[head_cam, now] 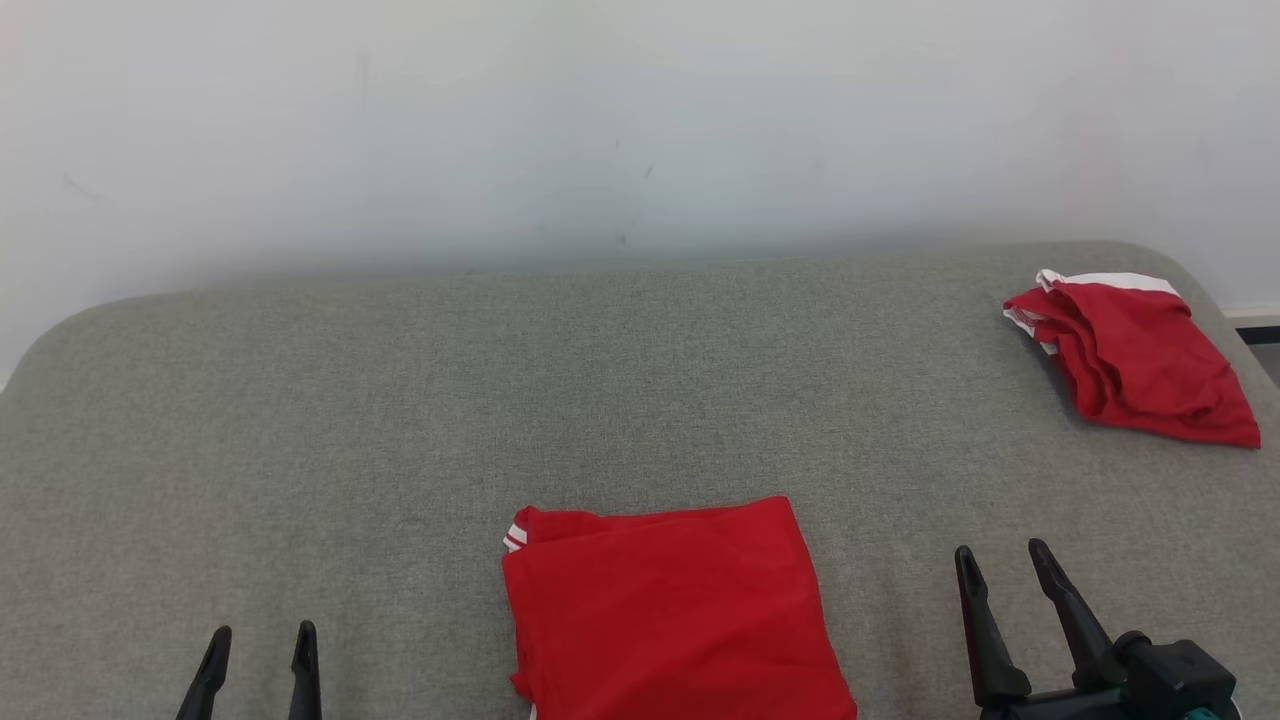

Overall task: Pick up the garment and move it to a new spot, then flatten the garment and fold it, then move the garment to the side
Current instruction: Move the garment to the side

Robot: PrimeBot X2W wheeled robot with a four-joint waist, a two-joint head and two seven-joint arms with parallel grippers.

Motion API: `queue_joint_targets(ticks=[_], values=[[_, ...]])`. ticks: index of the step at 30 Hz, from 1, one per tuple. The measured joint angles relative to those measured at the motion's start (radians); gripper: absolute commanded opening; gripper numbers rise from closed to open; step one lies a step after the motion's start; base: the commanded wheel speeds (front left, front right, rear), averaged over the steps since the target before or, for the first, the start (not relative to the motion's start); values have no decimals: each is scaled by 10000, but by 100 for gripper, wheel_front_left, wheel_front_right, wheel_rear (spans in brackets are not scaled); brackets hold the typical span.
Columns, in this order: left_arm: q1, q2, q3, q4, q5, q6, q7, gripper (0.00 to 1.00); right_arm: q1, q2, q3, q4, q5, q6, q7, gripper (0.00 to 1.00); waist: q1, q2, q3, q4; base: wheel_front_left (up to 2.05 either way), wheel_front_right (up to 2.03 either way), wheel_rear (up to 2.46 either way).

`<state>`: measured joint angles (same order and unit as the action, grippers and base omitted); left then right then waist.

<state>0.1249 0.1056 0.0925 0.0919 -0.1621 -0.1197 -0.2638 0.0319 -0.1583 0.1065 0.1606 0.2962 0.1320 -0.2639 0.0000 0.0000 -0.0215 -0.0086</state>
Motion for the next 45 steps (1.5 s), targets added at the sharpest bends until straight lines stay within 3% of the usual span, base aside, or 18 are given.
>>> queue_joint_targets(ticks=[8,17,28,36,37,38,39,45], values=[[-72,-132,-12,-48,113,-50,0,100,-69,-73,257,424,134,-2,-2,100,0,0,38,102,0,0,0],[-285,-238,-196,61,123,-96,-2,100,-1963,-245,1962,2930,531,-2,493,100,0,0,247,600,0,0,0],[-746,-318,-249,128,52,-111,0,100,-3471,-107,2750,5889,1020,-2,541,100,1,1,912,1244,0,0,0],[-776,-389,-173,173,46,-111,-2,100,-3590,151,3452,6732,1557,-4,307,100,0,0,1083,1158,0,0,0],[-811,-397,-199,178,36,-111,0,100,-3602,186,3639,6794,1622,-21,326,87,0,0,1088,1121,0,0,0],[-860,-405,-226,192,35,-111,0,100,-3617,224,3864,6815,1712,-44,364,31,0,0,1099,1092,0,0,0],[-931,-416,-286,215,35,-111,0,100,-3622,267,3994,6828,1875,-48,378,0,0,0,1119,1080,0,0,0],[-1263,-449,-399,163,-84,-111,0,100,-4387,228,4493,6959,2278,6,449,0,0,0,1423,1058,0,0,0]])
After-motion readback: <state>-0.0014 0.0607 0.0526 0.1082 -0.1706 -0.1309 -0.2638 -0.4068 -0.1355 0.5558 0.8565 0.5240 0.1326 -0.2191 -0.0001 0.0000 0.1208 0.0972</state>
